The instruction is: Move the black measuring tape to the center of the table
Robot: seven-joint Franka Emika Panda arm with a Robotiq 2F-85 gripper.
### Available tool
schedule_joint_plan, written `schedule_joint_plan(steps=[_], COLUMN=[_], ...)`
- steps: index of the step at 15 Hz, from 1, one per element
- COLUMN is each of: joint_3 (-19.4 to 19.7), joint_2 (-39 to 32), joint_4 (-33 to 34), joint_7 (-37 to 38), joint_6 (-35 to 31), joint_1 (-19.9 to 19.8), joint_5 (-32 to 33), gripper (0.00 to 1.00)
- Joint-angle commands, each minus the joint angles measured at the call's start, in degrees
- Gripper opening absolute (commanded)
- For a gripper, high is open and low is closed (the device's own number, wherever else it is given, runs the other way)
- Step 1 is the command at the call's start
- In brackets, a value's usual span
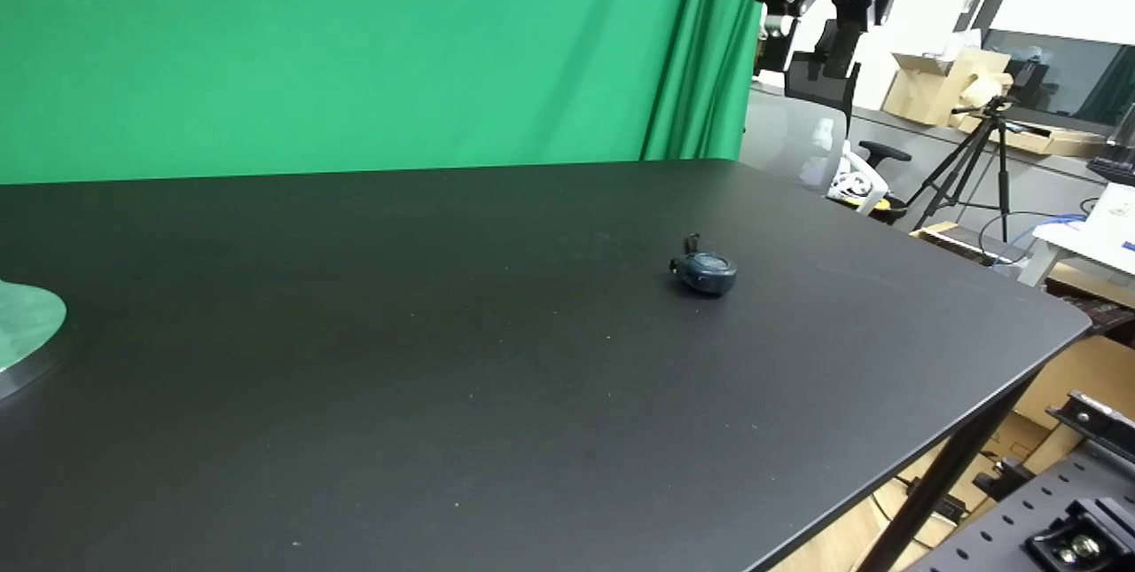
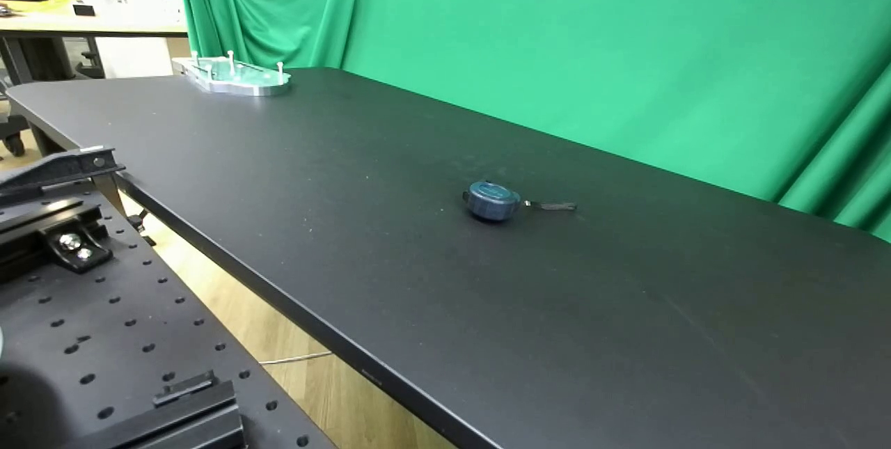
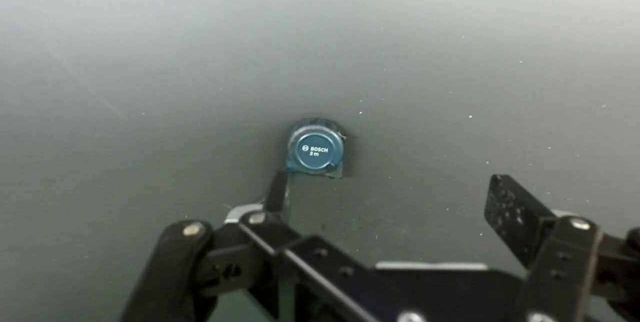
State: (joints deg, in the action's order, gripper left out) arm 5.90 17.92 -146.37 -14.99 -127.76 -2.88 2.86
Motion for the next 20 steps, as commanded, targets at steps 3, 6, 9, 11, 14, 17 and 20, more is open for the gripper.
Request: schedule_joint_plan(steps=[3, 6, 9, 11, 14, 17, 20], joint_3=[0.0, 0.0, 1.2, 2.2, 3.7, 4.0, 3.1], joint_2=[-1.7, -1.5, -4.6, -8.1, -14.0, -19.4, -24.4], joint_4=[0.1, 0.1, 0.9, 2.2, 4.1, 6.9, 9.5], joint_7=[0.0, 0.7, -1.3, -2.2, -5.1, -7.0, -7.1], joint_6=[-0.8, -1.3, -6.4, -9.4, -12.6, -13.5, -12.7], joint_1=[0.0, -0.2, -0.6, -1.0, -1.5, -2.7, -4.0], joint_5=[0.1, 0.3, 0.0, -0.4, -3.5, -6.0, -7.0], gripper=[1.0, 1.0, 1.0, 1.0, 1.0, 1.0, 1.0])
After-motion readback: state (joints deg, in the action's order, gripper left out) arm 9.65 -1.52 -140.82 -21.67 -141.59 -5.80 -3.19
